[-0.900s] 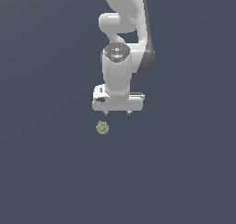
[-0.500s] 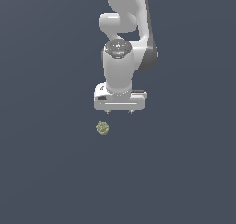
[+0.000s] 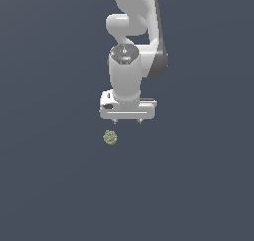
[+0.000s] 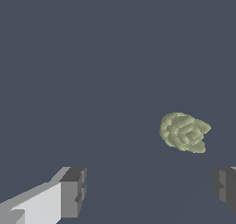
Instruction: Pick up the object and move it to a goal position.
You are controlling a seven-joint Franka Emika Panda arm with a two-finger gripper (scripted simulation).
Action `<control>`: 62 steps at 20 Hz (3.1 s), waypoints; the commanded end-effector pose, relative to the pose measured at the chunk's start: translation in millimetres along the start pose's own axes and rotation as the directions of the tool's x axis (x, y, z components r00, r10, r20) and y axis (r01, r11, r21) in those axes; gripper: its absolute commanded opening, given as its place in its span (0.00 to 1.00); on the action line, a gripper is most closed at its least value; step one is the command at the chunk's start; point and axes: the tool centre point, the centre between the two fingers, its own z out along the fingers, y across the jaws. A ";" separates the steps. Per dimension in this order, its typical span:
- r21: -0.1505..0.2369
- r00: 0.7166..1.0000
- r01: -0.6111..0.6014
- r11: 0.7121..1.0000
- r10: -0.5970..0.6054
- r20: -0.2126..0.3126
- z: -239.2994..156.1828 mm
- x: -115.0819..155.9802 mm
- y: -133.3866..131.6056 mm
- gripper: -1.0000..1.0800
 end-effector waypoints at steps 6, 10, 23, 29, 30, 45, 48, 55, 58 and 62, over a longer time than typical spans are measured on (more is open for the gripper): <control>-0.012 0.992 -0.127 0.992 0.127 -0.005 43.6 4.2 48.9 0.96; -0.021 0.982 -0.187 0.982 0.187 -0.010 64.8 3.7 73.3 0.96; -0.026 0.976 -0.218 0.976 0.217 -0.011 89.4 2.0 86.5 0.96; -0.027 0.975 -0.220 0.975 0.220 -0.012 119.4 1.5 88.1 0.96; -0.027 0.975 -0.220 0.975 0.220 -0.012 122.4 1.7 88.1 0.96; -0.027 0.975 -0.221 0.975 0.221 -0.014 126.0 3.1 88.7 0.00; -0.027 0.975 -0.221 0.975 0.221 -0.014 124.5 2.2 87.2 0.00; -0.027 0.975 -0.221 0.975 0.221 -0.014 108.2 -6.9 72.7 0.00; -0.027 0.975 -0.221 0.975 0.221 -0.014 95.7 -13.8 61.5 0.00; -0.027 0.975 -0.221 0.975 0.221 -0.014 73.6 -26.0 41.8 0.00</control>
